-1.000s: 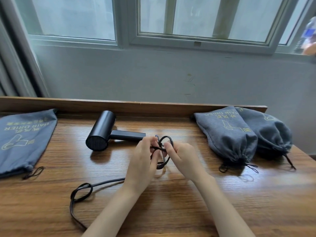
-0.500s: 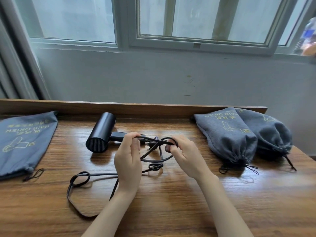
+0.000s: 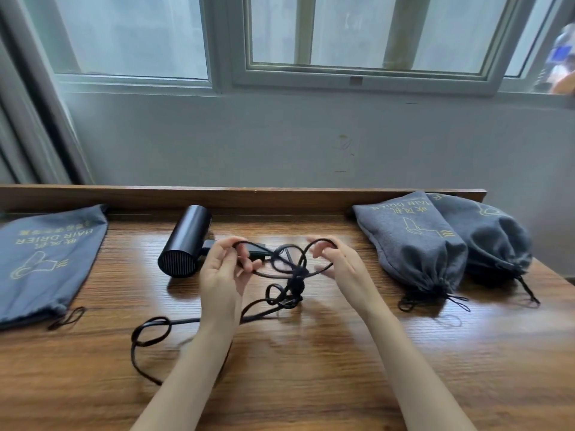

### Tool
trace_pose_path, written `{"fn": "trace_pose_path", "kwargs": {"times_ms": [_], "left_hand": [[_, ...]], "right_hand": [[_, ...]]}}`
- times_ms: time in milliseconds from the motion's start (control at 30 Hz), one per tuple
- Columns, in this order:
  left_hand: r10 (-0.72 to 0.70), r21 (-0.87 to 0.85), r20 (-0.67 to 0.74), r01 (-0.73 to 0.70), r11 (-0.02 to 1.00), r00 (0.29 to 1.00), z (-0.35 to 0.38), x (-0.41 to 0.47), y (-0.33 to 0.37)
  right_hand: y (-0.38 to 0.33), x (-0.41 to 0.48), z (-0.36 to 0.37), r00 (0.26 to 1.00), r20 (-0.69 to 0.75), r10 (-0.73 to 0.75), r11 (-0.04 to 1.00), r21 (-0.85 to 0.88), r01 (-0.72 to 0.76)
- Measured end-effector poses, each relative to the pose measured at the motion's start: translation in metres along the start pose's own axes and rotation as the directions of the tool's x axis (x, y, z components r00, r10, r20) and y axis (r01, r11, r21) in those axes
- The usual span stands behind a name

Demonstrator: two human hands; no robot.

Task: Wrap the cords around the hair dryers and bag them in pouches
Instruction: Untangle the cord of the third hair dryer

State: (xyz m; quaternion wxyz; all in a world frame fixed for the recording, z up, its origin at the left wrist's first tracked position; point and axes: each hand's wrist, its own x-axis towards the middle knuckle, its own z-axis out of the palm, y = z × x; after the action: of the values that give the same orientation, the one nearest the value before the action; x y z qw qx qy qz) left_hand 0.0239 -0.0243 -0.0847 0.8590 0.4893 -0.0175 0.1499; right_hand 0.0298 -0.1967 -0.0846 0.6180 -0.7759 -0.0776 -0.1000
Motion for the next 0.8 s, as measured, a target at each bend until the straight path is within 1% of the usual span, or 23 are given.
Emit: {"fn": "trace_pose_path", "kwargs": {"times_ms": [67,100,133,200,233,267,300,333,367,400,433,467,500,533,567,600,633,667,700,733,767,800], "left_hand": [[-0.118,-0.148,0.059,0.125,0.981,0.991,0.001,-0.001,0.000],[-0.156,-0.218,0.075,0.168,0.961,0.985,0.001,-0.001,0.000],[-0.185,-0.277,0.085,0.201,0.940,0.979,-0.001,0.000,-0.001],[-0.243,-0.354,0.087,0.258,0.899,0.966,-0.003,0.002,-0.003],[-0.269,-0.352,0.096,0.285,0.892,0.958,-0.003,0.003,-0.003],[-0.289,-0.308,0.104,0.307,0.901,0.952,-0.003,0.003,-0.005],[-0.295,-0.212,0.108,0.312,0.926,0.949,-0.001,0.001,-0.006],[-0.281,-0.037,0.098,0.285,0.958,0.955,0.001,-0.001,-0.008],[-0.225,0.191,0.087,0.205,0.960,0.970,0.003,-0.004,-0.009],[-0.125,0.385,0.104,0.076,0.920,0.987,0.004,-0.008,-0.009],[-0.003,0.495,0.181,-0.088,0.864,0.984,0.005,-0.013,-0.008],[0.122,0.537,0.292,-0.269,0.800,0.948,0.006,-0.018,-0.007],[0.226,0.533,0.424,-0.443,0.721,0.877,0.006,-0.022,-0.006],[0.290,0.518,0.554,-0.596,0.613,0.780,0.007,-0.024,-0.007],[0.311,0.506,0.659,-0.710,0.489,0.685,0.008,-0.027,-0.010],[0.307,0.512,0.720,-0.775,0.369,0.622,0.008,-0.028,-0.014],[0.305,0.530,0.742,-0.801,0.279,0.597,0.009,-0.028,-0.017],[0.303,0.556,0.739,-0.799,0.228,0.601,0.009,-0.026,-0.019],[0.302,0.578,0.733,-0.792,0.198,0.610,0.008,-0.024,-0.021],[0.285,0.585,0.736,-0.789,0.189,0.614,0.007,-0.022,-0.022],[0.265,0.583,0.742,-0.788,0.199,0.616,0.005,-0.021,-0.024],[0.254,0.576,0.740,-0.782,0.241,0.623,0.004,-0.020,-0.024]], "right_hand": [[-0.001,0.000,0.002,0.988,0.123,0.096,0.985,0.128,-0.112],[-0.002,0.001,0.003,0.982,0.149,0.116,0.976,0.167,-0.140],[-0.003,0.000,0.004,0.980,0.152,0.125,0.973,0.174,-0.151],[-0.005,-0.001,0.005,0.985,0.136,0.108,0.986,0.112,-0.123],[-0.004,-0.002,0.006,0.989,0.127,0.078,0.993,0.080,-0.088],[-0.004,-0.002,0.008,0.992,0.120,0.044,0.997,0.063,-0.051],[-0.003,-0.002,0.009,0.994,0.106,0.016,0.998,0.055,-0.022],[-0.002,-0.001,0.012,0.996,0.084,-0.009,0.998,0.056,0.004],[-0.002,-0.001,0.013,0.998,0.053,-0.036,0.999,0.040,0.034],[-0.001,-0.001,0.014,0.997,0.022,-0.068,0.998,0.002,0.068],[-0.001,-0.002,0.015,0.994,0.000,-0.107,0.993,-0.054,0.107],[-0.002,-0.003,0.016,0.988,-0.012,-0.156,0.982,-0.113,0.154],[-0.003,-0.005,0.016,0.979,-0.023,-0.205,0.964,-0.175,0.198],[-0.003,-0.006,0.016,0.968,-0.030,-0.248,0.944,-0.233,0.234],[-0.004,-0.008,0.016,0.960,-0.031,-0.280,0.926,-0.274,0.261],[-0.003,-0.008,0.016,0.955,-0.031,-0.296,0.916,-0.294,0.274],[-0.003,-0.008,0.015,0.954,-0.031,-0.298,0.915,-0.296,0.276],[-0.002,-0.008,0.014,0.955,-0.033,-0.294,0.917,-0.291,0.272],[0.000,-0.006,0.013,0.957,-0.037,-0.289,0.918,-0.293,0.266],[0.000,-0.006,0.012,0.957,-0.043,-0.288,0.915,-0.306,0.262],[0.000,-0.005,0.011,0.957,-0.047,-0.285,0.913,-0.317,0.257],[0.001,-0.004,0.009,0.960,-0.049,-0.276,0.916,-0.316,0.247]]}}
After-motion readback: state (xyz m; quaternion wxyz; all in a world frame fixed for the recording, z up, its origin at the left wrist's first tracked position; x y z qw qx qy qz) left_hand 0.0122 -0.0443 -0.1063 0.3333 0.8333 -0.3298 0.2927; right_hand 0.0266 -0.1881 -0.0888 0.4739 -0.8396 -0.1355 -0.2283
